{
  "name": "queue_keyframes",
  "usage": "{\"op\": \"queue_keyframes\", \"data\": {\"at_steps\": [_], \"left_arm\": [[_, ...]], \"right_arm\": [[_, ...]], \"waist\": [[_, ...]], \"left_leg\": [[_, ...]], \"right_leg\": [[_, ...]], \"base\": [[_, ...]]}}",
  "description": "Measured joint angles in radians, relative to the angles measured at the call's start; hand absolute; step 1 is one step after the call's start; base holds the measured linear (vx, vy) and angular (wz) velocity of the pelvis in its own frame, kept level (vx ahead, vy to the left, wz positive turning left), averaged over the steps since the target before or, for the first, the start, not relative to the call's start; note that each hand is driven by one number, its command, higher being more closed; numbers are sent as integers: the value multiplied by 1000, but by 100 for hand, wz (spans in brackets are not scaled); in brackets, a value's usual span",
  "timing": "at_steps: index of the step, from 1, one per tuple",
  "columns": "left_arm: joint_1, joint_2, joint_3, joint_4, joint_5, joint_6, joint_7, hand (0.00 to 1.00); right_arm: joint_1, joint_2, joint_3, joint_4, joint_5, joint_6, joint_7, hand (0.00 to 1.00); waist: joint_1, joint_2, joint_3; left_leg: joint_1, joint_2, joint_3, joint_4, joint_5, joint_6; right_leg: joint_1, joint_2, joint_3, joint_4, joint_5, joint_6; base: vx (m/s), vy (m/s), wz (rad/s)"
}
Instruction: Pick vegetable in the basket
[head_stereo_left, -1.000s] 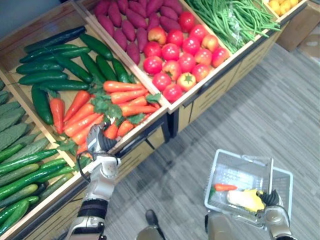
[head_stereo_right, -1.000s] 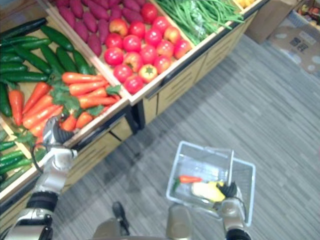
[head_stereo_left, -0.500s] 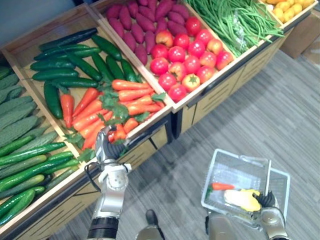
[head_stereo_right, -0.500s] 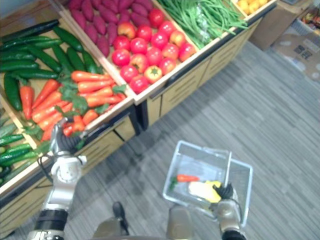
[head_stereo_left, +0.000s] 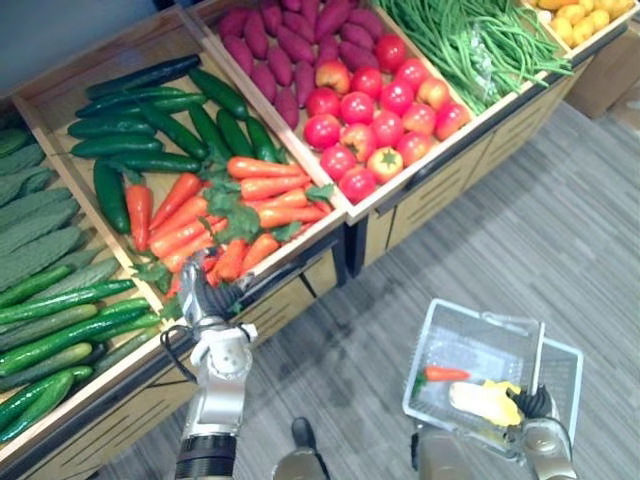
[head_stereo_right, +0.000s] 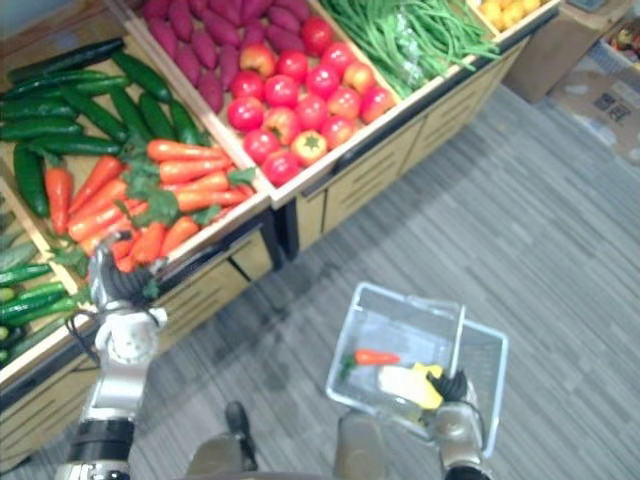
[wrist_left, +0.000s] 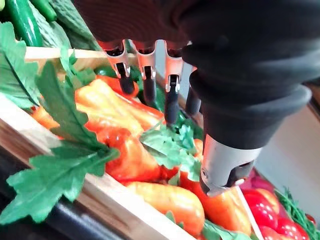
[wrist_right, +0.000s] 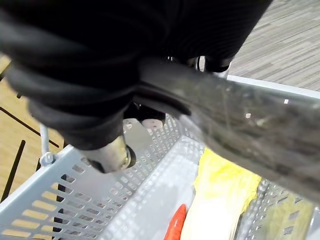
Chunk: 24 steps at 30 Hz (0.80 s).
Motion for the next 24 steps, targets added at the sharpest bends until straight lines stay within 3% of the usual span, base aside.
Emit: {"op": "queue_keyframes", "data": {"at_steps": [12, 24], "left_arm": [[-44, 74, 75, 23, 43, 63, 19, 0], [-62, 90, 15, 147, 80, 64, -24, 0]], "right_arm": [[11, 19, 0, 1, -1, -2, 0, 100], [13, 19, 18, -11, -1, -2, 1, 100]], "waist": [[12, -21, -23], [11, -29, -31]], "left_leg": [[-22, -2, -4, 2, 13, 1], [-39, 1, 0, 3, 24, 0]], "right_leg": [[-21, -2, 6, -3, 16, 2], [-39, 3, 14, -14, 35, -2]], "base": [[-34, -2, -1], [-28, -2, -1]]}}
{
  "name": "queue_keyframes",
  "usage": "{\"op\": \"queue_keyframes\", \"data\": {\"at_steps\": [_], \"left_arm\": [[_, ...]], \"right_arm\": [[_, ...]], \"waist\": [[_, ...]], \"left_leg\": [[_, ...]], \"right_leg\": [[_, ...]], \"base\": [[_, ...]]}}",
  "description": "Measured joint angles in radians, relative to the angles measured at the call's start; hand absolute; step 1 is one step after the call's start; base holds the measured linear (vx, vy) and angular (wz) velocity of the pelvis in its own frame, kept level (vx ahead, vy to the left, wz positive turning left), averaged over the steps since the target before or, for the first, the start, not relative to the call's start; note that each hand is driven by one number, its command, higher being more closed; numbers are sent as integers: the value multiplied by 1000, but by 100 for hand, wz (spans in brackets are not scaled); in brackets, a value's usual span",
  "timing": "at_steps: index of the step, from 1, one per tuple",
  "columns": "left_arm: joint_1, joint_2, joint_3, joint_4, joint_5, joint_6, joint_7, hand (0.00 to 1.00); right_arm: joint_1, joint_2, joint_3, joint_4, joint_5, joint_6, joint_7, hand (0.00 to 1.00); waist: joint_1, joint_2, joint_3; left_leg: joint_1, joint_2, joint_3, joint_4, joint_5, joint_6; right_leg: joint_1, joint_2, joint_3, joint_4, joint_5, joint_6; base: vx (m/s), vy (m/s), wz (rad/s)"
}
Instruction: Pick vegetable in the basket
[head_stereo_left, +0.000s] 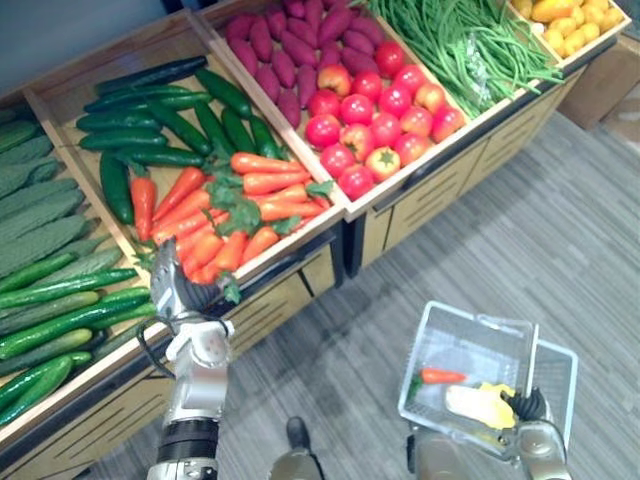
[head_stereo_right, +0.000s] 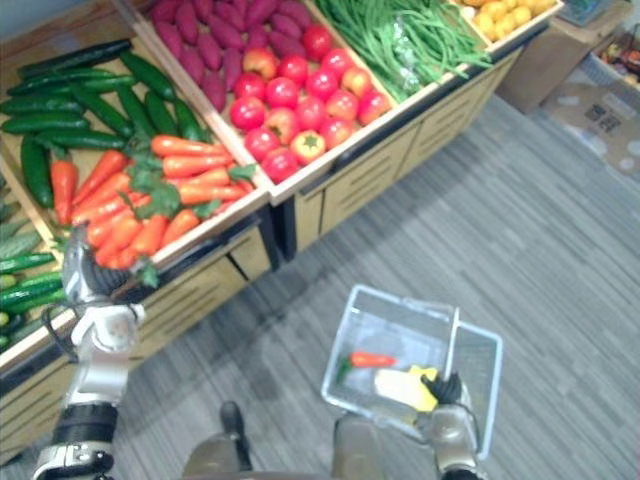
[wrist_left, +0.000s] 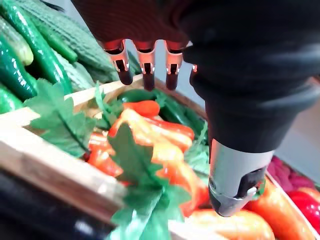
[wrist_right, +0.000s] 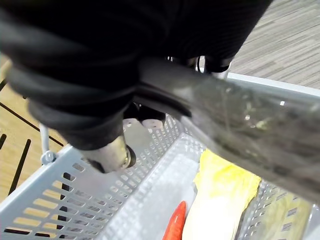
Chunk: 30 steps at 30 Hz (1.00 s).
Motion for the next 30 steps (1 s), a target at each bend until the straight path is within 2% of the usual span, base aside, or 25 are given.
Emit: {"op": "queue_keyframes", "data": {"at_steps": [24, 25, 29, 30], "left_arm": [[-147, 19, 1, 182, -2, 21, 1, 0], [-149, 19, 2, 185, -2, 20, 1, 100], [-159, 24, 12, 213, 0, 21, 8, 100], [-167, 44, 20, 222, -1, 22, 13, 100]], "right_arm": [[18, -1, 17, -63, -34, 3, -2, 100], [18, -1, 17, -63, -34, 2, -2, 100], [18, -1, 17, -62, -35, 1, -2, 100], [17, -1, 19, -60, -35, 0, -2, 100]], "waist": [[-2, -12, -2], [-2, -12, -2], [-2, -16, 0], [-3, -18, 2]], "left_leg": [[-38, 25, 26, 1, 7, -11], [-38, 25, 26, 0, 7, -11], [-40, 25, 23, -5, 14, -13], [-38, 24, 23, -11, 19, -12]], "right_leg": [[-53, 26, 19, -9, 19, -5], [-53, 26, 18, -9, 19, -5], [-53, 27, 16, -14, 20, -6], [-52, 27, 11, -19, 22, -9]], "base": [[-4, 1, -4], [0, 0, 0], [0, 0, 0], [0, 0, 0]]}}
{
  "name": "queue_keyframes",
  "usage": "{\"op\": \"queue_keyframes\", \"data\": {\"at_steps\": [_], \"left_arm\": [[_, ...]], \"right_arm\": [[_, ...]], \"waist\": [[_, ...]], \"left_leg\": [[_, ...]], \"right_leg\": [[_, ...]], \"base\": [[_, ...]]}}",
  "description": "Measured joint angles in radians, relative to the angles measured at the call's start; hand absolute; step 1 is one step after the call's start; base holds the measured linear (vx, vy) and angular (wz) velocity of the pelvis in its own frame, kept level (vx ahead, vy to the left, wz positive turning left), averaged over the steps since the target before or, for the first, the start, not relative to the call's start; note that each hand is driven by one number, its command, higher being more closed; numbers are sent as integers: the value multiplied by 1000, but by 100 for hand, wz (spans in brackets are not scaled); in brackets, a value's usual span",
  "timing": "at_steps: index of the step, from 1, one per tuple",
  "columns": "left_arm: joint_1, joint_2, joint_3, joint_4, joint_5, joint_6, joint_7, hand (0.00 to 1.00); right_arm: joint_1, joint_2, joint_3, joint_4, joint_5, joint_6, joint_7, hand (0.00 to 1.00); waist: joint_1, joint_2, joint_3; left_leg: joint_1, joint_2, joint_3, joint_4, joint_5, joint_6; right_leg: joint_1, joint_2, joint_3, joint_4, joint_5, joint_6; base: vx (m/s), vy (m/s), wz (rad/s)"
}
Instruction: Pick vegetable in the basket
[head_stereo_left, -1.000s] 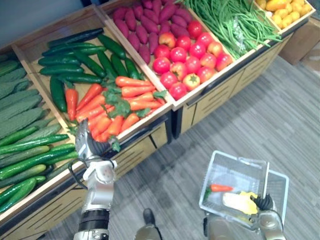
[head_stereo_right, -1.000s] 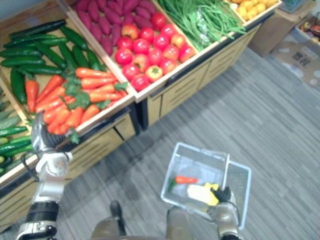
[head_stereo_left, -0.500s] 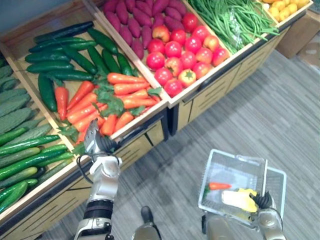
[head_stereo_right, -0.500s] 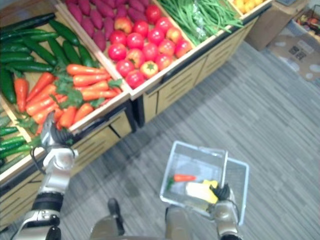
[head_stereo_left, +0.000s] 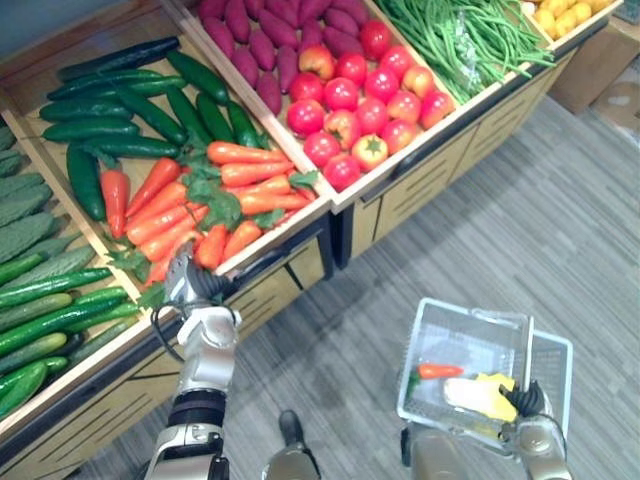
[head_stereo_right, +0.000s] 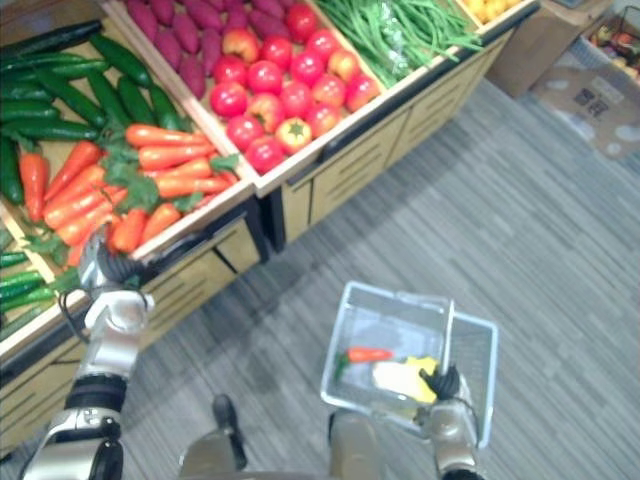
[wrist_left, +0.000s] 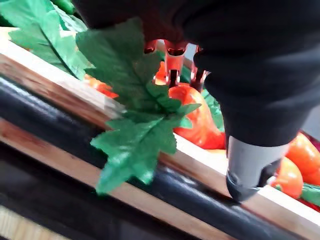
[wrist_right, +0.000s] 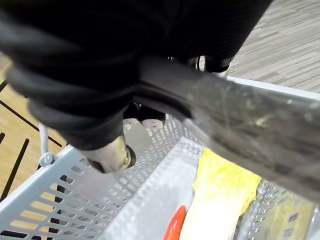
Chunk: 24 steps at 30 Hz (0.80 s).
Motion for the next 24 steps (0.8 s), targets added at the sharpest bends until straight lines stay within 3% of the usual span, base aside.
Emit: {"op": "queue_keyframes", "data": {"at_steps": [3, 19, 24], "left_arm": [[-22, 45, 13, 27, -1, 1, -2, 100], [-10, 45, 40, 38, -15, 0, 4, 100], [9, 34, 90, -25, -135, -3, 58, 100]], "right_arm": [[0, -2, 5, 4, 0, -1, -2, 100], [-14, -13, 27, 46, 0, -7, -16, 100], [-13, -13, 27, 49, 0, -6, -15, 100]], "waist": [[-2, -1, 1], [-25, -1, 1], [-26, -2, 1]], "left_leg": [[3, -1, -3, -16, 10, -1], [22, -4, -17, -34, 15, -1], [25, -5, -19, -43, 21, -1]], "right_leg": [[2, 0, -7, -8, 3, -1], [31, -2, -30, -21, 2, -1], [35, -1, -28, -25, 2, -1]], "base": [[-9, -1, 4], [5, 2, 3], [0, 0, 0]]}}
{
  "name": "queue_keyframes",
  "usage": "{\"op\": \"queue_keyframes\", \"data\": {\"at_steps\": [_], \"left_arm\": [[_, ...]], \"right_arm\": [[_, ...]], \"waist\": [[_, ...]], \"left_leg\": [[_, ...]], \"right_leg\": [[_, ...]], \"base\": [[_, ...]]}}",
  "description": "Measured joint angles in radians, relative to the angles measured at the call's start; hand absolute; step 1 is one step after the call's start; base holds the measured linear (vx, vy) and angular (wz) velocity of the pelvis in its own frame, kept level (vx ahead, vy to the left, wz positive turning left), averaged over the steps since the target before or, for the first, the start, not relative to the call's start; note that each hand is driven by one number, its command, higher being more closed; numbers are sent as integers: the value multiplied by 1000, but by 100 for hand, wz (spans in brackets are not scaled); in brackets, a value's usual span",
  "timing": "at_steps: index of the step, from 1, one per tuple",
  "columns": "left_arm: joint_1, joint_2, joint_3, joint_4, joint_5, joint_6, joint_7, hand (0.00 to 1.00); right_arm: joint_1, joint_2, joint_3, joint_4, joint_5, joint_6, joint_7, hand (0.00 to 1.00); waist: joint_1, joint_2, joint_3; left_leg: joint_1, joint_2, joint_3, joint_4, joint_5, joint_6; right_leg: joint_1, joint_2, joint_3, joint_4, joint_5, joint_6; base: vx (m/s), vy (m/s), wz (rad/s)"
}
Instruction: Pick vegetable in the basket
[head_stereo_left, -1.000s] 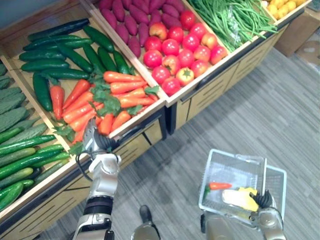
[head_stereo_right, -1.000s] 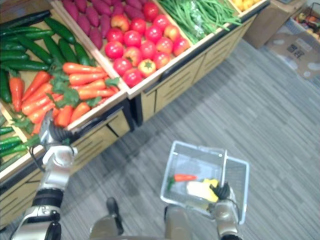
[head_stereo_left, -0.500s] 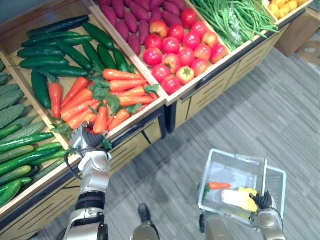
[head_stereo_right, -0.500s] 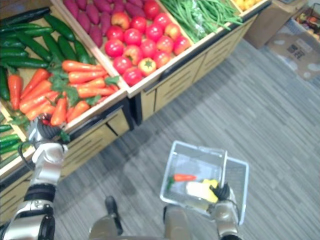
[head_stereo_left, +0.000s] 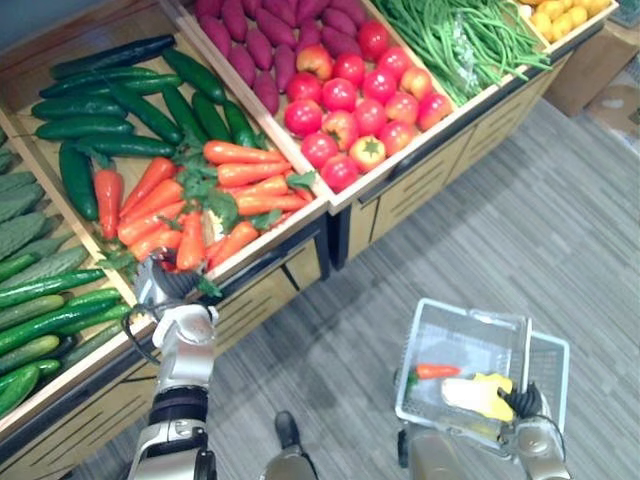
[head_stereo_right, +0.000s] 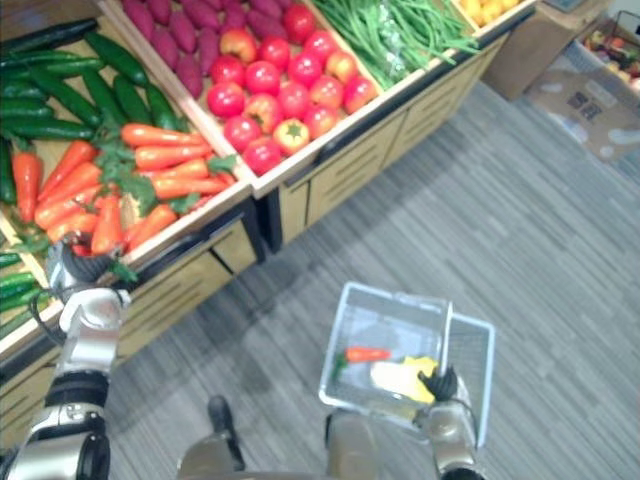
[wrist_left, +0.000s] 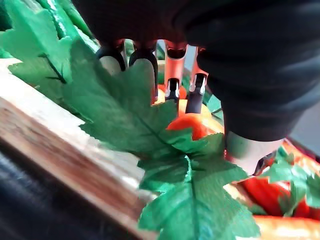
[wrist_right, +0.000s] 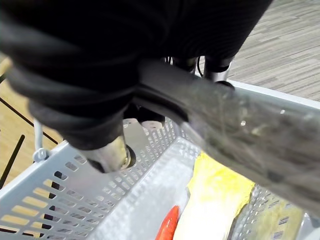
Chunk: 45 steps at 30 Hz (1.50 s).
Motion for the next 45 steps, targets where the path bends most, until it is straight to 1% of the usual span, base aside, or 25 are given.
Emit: {"op": "queue_keyframes", "data": {"at_steps": [3, 5, 9, 11, 16, 18, 26, 30, 31, 34, 37, 40, 41, 45], "left_arm": [[7, -14, 47, -39, -84, -13, 53, 100], [9, -24, 72, -64, -135, -35, 83, 100], [25, -36, 99, -122, -155, -58, 110, 100], [26, -42, 112, -143, -192, -69, 124, 100], [27, -43, 114, -204, -192, -78, 129, 100], [30, -55, 116, -235, -192, -85, 129, 100], [68, -98, 125, -283, -193, -87, 128, 100], [117, -142, 122, -350, -193, -111, 123, 100], [129, -155, 121, -363, -193, -114, 112, 100], [195, -174, 93, -414, -191, -115, 80, 100], [230, -194, 80, -445, -190, -116, 63, 100], [278, -208, 21, -480, -181, -119, 36, 100], [296, -224, -8, -499, -175, -127, 17, 100], [354, -237, -75, -522, -156, -139, -24, 100]], "right_arm": [[0, 0, 0, 9, 0, 1, 0, 100], [0, 2, 0, 10, 0, 0, 0, 100], [-1, 3, 2, 10, 0, 0, 0, 100], [-1, 3, 2, 11, 0, 1, 0, 100], [-1, 3, 2, 12, 0, 1, 1, 100], [-2, 3, 2, 16, 0, 1, 1, 100], [-2, 4, 4, 19, 0, 5, 2, 100], [1, 4, 3, 17, -1, 6, 2, 100], [2, 4, -1, 17, -1, 8, 2, 100], [2, 4, -3, 11, -1, 12, 2, 100], [6, 5, -3, -7, -2, 15, 6, 100], [14, 14, -4, -31, -2, 21, 10, 100], [23, 18, -4, -40, -2, 21, 10, 100], [33, 21, -3, -61, -3, 22, 17, 100]], "waist": [[2, -2, 1], [3, -5, 3], [5, -15, 8], [5, -16, 9], [5, -16, 9], [6, -16, 9], [9, -16, 9], [20, -15, 8], [27, -15, 8], [32, -15, 8], [37, -14, 7], [45, -11, 6], [55, -9, 5], [58, 1, -11]], "left_leg": [[14, 0, 0, -2, 0, 0], [16, 0, -3, -2, 0, 0], [17, -1, -7, -1, 2, 1], [17, -1, -8, -1, 3, 1], [17, -1, -9, -1, 3, 1], [21, 0, -11, -1, 3, 1], [31, 0, -24, 1, 4, 2], [31, 1, -28, 2, 4, 2], [31, 1, -28, 2, 4, 1], [32, 1, -32, 2, 4, 1], [32, 1, -33, 2, 4, 1], [34, 1, -33, 4, 4, 1], [36, 1, -34, 4, 4, 1], [36, 1, -34, 4, 4, 1]], "right_leg": [[14, 0, 4, 0, 0, 0], [19, 0, 3, -1, 0, 0], [21, -1, 3, -1, 0, 0], [22, -1, 3, -1, 0, 0], [25, -1, 1, -1, 0, 0], [30, -1, -2, -1, 0, 0], [48, -2, -10, -2, 0, 0], [51, -2, -13, -2, 0, 0], [51, -2, -14, -2, 0, 0], [57, -3, -19, -2, 0, 0], [58, -3, -19, -2, 0, 0], [61, -3, -20, -2, 0, 0], [63, -3, -20, -1, 0, 0], [66, -4, -21, -1, 0, 0]], "base": [[0, 0, 0], [-9, 8, 4], [-3, 2, 1], [0, 0, 0], [0, 0, 0], [0, 0, 0], [-5, 4, 3], [-3, 2, 1], [0, 0, 0], [4, 7, 5], [0, 0, 0], [0, 0, 0], [0, 0, 0], [0, 0, 0]]}}
